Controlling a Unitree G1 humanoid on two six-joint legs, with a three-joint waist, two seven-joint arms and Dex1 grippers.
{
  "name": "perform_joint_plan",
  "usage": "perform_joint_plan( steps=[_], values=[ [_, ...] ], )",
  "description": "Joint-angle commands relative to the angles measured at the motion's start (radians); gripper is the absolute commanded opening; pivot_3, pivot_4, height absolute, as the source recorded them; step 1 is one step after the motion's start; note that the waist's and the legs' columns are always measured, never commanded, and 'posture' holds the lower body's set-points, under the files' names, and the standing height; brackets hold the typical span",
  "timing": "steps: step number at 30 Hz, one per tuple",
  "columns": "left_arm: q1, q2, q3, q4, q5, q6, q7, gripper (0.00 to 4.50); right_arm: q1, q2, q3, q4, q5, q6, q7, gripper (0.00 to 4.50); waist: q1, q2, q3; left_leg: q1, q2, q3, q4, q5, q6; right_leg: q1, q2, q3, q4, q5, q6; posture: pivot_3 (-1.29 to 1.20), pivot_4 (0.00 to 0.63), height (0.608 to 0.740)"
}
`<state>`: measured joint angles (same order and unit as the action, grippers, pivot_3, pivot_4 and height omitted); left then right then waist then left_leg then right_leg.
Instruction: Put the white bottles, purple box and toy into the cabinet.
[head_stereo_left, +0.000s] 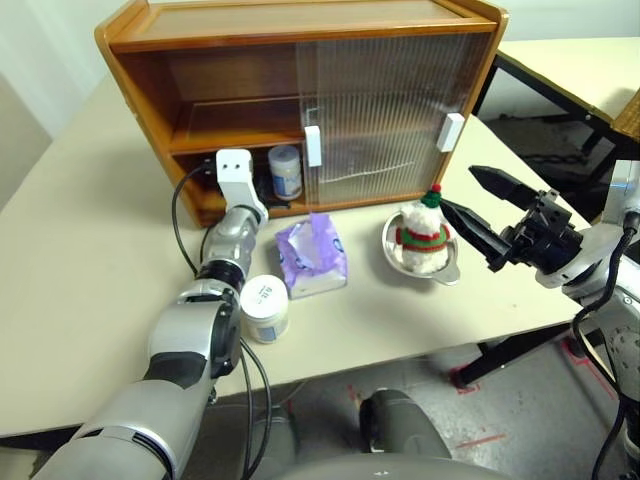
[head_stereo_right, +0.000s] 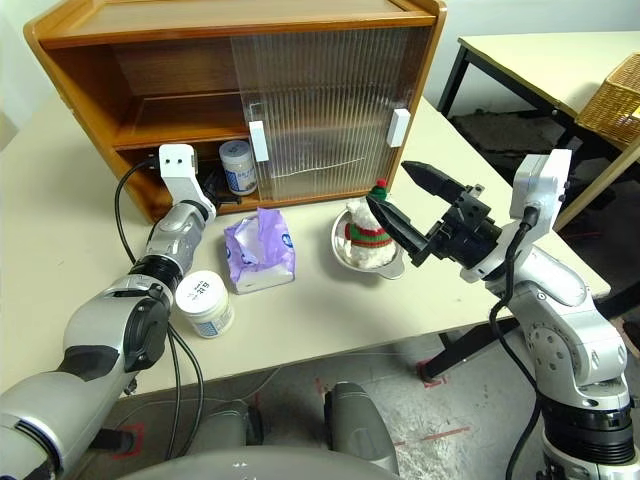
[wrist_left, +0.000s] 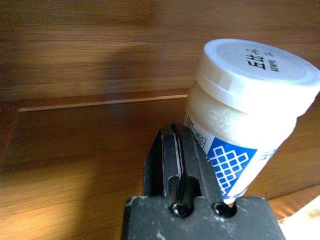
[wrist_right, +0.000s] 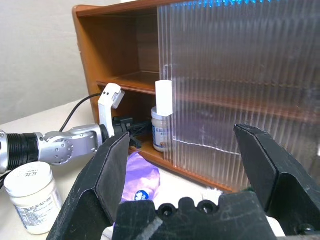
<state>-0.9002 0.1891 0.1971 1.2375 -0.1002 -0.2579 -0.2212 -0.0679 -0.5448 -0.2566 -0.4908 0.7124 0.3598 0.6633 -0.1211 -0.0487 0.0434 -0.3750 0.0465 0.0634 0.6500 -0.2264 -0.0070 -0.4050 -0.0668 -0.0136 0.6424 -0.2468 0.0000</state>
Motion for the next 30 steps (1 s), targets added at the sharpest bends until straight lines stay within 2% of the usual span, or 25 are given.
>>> perform_joint_plan(
  steps=[1, 8, 14, 22, 25, 30],
  values=[
    [-0.026, -0.016, -0.019, 0.030, 0.025, 0.018, -0.019, 0.04, 0.004, -0.011, -0.021, -0.024, 0.008, 0.003, -0.007, 4.50, -0.002, 0.000, 0.000, 0.000, 0.000, 0.000, 0.000, 0.000, 0.000, 0.000, 0.000, 0.000, 0.000, 0.000, 0.000, -0.21, 0.000, 0.740],
    [-0.034, -0.012, -0.012, 0.043, 0.030, 0.017, -0.008, 0.04, 0.004, -0.011, -0.018, -0.029, 0.010, 0.006, -0.012, 4.50, -0.013, 0.000, 0.000, 0.000, 0.000, 0.000, 0.000, 0.000, 0.000, 0.000, 0.000, 0.000, 0.000, 0.000, 0.000, -0.21, 0.000, 0.740],
    [-0.010, 0.033, 0.039, 0.024, -0.007, -0.005, -0.005, 0.04, -0.005, -0.008, -0.008, -0.020, 0.008, 0.005, -0.009, 4.50, -0.029, 0.000, 0.000, 0.000, 0.000, 0.000, 0.000, 0.000, 0.000, 0.000, 0.000, 0.000, 0.000, 0.000, 0.000, -0.19, 0.000, 0.740],
    [0.048, 0.078, 0.064, -0.084, -0.059, -0.002, -0.148, 0.04, -0.038, -0.005, 0.011, 0.017, 0.004, 0.001, 0.016, 4.50, -0.021, 0.000, 0.000, 0.000, 0.000, 0.000, -0.001, 0.000, 0.000, 0.000, 0.000, 0.000, 0.000, 0.000, 0.000, -0.14, 0.000, 0.740],
    [0.078, 0.083, 0.054, -0.161, -0.091, 0.049, -0.263, 0.61, -0.057, -0.004, 0.021, 0.036, 0.000, -0.001, 0.029, 4.50, -0.012, 0.000, 0.000, 0.000, 0.000, 0.000, -0.001, 0.000, 0.000, 0.000, 0.000, 0.000, 0.000, 0.000, 0.000, -0.13, 0.000, 0.740],
    [0.131, 0.125, 0.049, -0.286, -0.117, 0.121, -0.349, 2.45, -0.069, 0.001, 0.026, 0.052, -0.004, -0.004, 0.045, 4.50, 0.000, 0.000, 0.000, 0.001, 0.001, 0.000, -0.001, 0.000, 0.000, 0.000, 0.001, 0.001, 0.000, 0.000, 0.000, -0.12, 0.000, 0.740]
  ],
)
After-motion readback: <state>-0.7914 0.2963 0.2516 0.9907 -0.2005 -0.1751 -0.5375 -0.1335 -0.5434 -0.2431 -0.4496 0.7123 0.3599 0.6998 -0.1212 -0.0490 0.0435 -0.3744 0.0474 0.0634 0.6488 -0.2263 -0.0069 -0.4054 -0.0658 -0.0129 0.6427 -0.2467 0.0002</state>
